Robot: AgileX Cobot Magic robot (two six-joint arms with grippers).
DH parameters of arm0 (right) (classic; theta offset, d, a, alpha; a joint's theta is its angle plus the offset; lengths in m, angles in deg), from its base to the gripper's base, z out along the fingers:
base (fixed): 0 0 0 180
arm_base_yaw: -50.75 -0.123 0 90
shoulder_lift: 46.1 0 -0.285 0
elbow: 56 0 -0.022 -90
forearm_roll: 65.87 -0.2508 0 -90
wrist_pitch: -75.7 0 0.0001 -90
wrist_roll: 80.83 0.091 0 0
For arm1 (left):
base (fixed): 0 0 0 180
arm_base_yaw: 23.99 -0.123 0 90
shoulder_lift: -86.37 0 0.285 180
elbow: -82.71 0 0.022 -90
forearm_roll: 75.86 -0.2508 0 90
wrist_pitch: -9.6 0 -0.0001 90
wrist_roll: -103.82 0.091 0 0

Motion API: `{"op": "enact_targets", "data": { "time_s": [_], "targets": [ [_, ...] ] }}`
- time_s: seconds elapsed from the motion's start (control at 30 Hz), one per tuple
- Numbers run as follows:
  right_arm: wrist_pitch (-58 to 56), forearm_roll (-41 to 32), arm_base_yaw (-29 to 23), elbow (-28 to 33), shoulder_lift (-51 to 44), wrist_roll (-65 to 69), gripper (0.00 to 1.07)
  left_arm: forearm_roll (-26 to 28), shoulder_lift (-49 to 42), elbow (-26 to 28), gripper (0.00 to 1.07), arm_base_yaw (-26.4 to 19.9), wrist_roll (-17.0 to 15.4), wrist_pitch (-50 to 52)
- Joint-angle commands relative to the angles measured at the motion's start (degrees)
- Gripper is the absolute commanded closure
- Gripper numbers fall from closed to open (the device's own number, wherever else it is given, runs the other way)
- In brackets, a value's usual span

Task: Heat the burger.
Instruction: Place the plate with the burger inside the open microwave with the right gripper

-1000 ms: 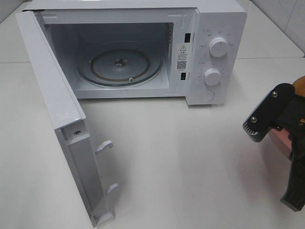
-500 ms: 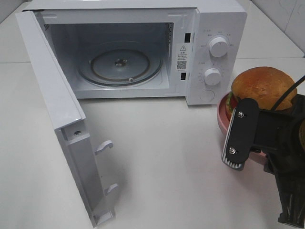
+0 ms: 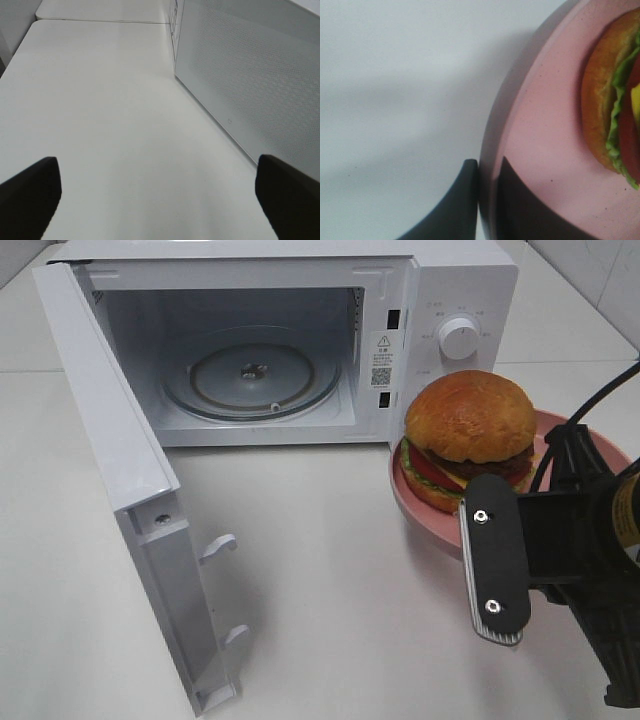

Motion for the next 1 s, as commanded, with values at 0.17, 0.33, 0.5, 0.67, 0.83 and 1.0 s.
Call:
{"op": "enact_targets", "data": {
  "time_s": [0.17,0.33,0.5,0.67,0.83,1.0],
  "targets": [
    [4.9,2.6,-0.3,-0.2,-0.5,-8.9,1.07,0.3,-0.9,0.0,0.09,0.3,0.1,0.0],
    [7.1,2.3,-0.3,-0.2,-0.5,-12.2,1.07,0.3,-0.9,0.0,0.09,0.3,0.1,0.0],
    [12.7,2.1,-0.3,-0.2,-0.5,-15.6,1.07,0.3,-0.9,0.0,0.09,0.3,0.1,0.0],
    [16.0,0.3,-0.3,-0.2,-0.5,-19.3,1.07,0.3,-0.9,0.0,0.09,0.3,0.1,0.0],
    [18.3,-0.9,-0.3,-0.2,-0.5,-25.5,1.07,0.3,-0.9,0.0,0.09,0.3,0.1,0.0],
    [20.3,-0.9,-0.3,-0.2,-0.5,-28.9,1.07,0.3,-0.9,0.0,0.09,0.3,0.1,0.0]
  ]
}}
